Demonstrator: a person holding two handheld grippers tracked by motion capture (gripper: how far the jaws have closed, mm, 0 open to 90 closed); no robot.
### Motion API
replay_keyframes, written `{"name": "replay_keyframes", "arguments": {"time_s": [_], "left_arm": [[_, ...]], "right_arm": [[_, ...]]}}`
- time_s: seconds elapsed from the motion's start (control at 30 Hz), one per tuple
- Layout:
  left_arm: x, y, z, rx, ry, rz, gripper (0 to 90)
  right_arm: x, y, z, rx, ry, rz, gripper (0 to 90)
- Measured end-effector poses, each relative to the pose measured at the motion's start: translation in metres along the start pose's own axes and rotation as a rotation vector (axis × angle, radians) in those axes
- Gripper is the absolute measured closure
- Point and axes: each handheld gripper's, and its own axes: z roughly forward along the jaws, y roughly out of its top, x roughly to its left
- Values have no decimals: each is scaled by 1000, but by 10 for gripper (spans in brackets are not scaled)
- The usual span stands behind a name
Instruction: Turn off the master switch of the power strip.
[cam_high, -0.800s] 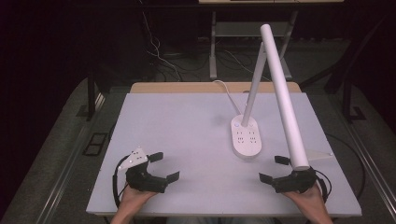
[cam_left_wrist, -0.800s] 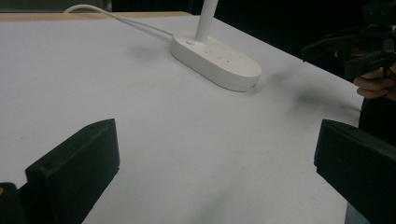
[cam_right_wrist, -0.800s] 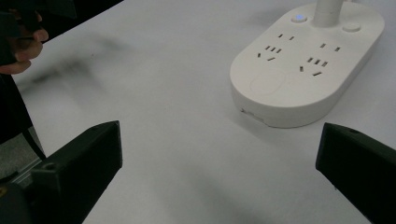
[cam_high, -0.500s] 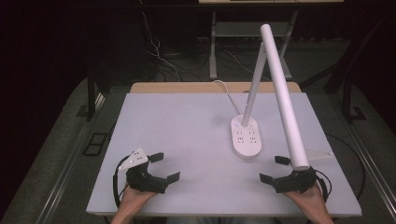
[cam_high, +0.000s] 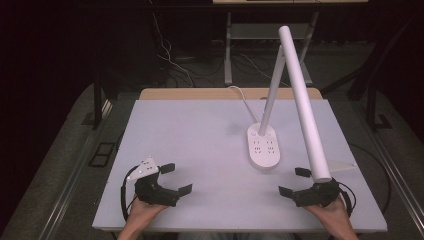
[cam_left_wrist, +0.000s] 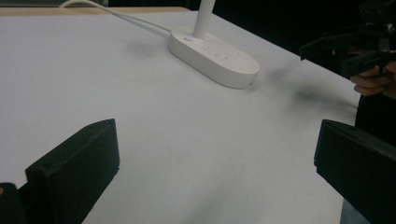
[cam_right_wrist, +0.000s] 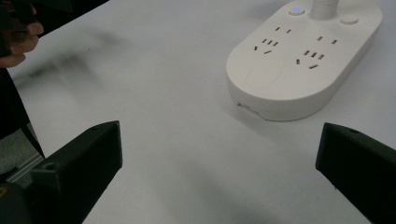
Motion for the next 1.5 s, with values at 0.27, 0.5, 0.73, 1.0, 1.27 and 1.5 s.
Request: {"name": "replay_keyframes", "arguments": {"time_s": [0.27, 0.5, 0.73, 1.0, 1.27, 1.5], "left_arm": [[-2, 6, 2, 27, -5, 7, 0], [-3, 15, 4, 30, 1, 23, 0], [-2, 24, 6, 42, -7, 24, 0], [1, 34, 12, 54, -16, 26, 0], [3, 48, 20, 78, -31, 36, 0], [4, 59, 28, 103, -45, 47, 0]], "right_arm": [[-2, -1, -2, 2, -1, 9, 0], [-2, -1, -2, 7, 6, 10, 0], [-1, -1, -1, 9, 6, 3, 0], [-1, -2, -1, 17, 13, 0, 0], [0, -2, 1, 19, 22, -12, 0], [-1, -2, 0, 21, 22, -5, 0]]}}
